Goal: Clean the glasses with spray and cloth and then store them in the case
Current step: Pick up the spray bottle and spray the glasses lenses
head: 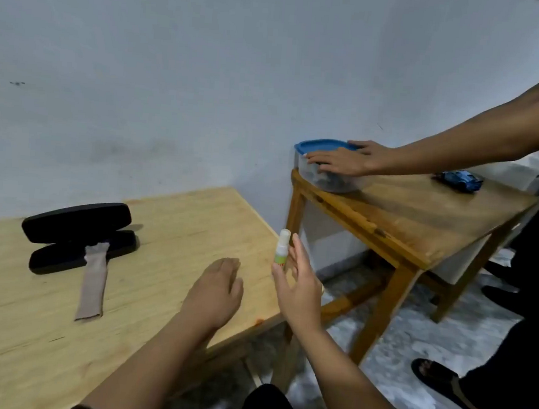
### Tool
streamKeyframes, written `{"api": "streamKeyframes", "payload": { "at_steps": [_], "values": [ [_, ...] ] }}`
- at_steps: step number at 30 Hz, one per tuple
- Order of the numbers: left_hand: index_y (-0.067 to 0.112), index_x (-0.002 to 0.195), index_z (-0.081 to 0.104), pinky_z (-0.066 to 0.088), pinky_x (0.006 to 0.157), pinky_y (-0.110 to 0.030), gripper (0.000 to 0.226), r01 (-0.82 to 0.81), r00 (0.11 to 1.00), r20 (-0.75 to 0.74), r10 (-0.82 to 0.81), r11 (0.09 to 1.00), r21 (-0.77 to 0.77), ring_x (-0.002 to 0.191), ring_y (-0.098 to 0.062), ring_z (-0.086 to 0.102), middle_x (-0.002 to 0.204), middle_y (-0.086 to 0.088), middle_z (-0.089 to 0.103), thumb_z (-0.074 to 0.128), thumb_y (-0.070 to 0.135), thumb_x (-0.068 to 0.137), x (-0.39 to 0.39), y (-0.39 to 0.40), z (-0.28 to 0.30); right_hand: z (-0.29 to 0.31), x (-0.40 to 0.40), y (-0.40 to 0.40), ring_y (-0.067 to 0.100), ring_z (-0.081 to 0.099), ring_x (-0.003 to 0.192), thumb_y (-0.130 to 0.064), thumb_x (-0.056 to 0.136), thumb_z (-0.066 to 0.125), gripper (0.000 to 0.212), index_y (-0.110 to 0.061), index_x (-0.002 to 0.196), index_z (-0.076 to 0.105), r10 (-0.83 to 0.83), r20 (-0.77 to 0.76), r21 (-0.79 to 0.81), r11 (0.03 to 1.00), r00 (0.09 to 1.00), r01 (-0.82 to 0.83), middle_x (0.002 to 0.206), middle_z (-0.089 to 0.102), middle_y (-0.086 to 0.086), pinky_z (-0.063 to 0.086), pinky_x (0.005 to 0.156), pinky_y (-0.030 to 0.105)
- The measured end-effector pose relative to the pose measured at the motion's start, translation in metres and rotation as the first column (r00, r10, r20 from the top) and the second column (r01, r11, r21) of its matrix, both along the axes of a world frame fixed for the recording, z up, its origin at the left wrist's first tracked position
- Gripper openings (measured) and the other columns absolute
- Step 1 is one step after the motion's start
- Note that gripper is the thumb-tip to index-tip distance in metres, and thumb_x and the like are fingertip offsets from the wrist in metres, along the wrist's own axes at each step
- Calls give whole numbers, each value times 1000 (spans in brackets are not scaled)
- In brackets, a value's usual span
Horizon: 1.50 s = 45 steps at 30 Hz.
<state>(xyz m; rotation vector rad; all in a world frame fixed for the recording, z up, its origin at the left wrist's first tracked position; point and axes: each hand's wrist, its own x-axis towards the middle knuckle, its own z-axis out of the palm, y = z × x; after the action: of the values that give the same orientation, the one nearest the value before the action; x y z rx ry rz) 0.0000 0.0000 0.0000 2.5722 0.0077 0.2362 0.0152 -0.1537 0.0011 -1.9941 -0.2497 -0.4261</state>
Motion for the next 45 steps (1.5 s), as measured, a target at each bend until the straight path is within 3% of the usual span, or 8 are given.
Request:
{"api": "streamKeyframes", "payload": {
  "at_steps": [5,10,15,18,29,36,40,45],
  "values": [
    [20,135,42,37,106,-32,44,-24,999,20,25,998,-56,125,-17,44,139,-2,47,43,34,93,1,0,2,3,13,8,12,45,128,-24,92,56,60,-32,144,27,4,-15,-1,1000,1000,-4,139,44,-13,43,100,29],
    [21,128,51,37,102,-26,37,20,981,188,43,946,-322,122,-13,49,132,2,55,47,34,94,14,-11,31,7,19,8,9,48,126,-29,91,55,59,-36,143,28,59,-32,-14,998,998,-60,142,44,-12,47,100,33],
    [24,119,59,42,93,-18,32,158,955,296,-29,894,-419,107,0,56,118,9,64,56,36,89,27,-38,59,14,21,3,7,59,97,-27,93,50,59,-44,142,22,51,-22,-79,996,998,-52,116,63,-2,50,76,18],
    [25,112,63,47,87,-17,25,150,940,342,18,876,-459,96,3,60,105,10,69,59,31,88,30,-47,64,20,19,-1,13,63,100,-27,94,47,56,-40,143,24,44,16,-90,995,999,-42,119,64,3,53,78,25],
    [22,93,68,46,61,-4,10,79,969,224,104,729,-680,73,5,62,82,8,69,65,20,84,36,-56,80,33,11,-8,20,64,93,-23,92,54,62,-43,139,19,-27,117,-178,983,993,48,113,69,5,49,74,30],
    [25,93,67,49,66,-13,9,32,973,180,145,687,-726,80,-4,64,87,6,69,62,22,86,35,-60,81,38,8,-4,22,64,94,-20,91,56,60,-33,142,28,-57,212,-248,963,976,110,113,68,5,46,75,26],
    [28,86,66,51,77,-27,9,-32,948,143,284,533,-845,84,-11,65,92,0,72,60,22,86,51,-48,92,24,4,-9,21,65,97,-20,89,58,60,-29,141,29,-39,213,-300,948,976,103,114,68,5,45,79,22],
    [22,93,68,41,68,-24,12,-27,948,178,262,626,-780,67,-7,57,83,-7,69,64,25,82,60,-13,104,23,-1,-21,15,55,118,-19,89,59,63,-37,138,24,-14,117,-232,972,993,41,134,56,-1,30,87,6]
  ]
}}
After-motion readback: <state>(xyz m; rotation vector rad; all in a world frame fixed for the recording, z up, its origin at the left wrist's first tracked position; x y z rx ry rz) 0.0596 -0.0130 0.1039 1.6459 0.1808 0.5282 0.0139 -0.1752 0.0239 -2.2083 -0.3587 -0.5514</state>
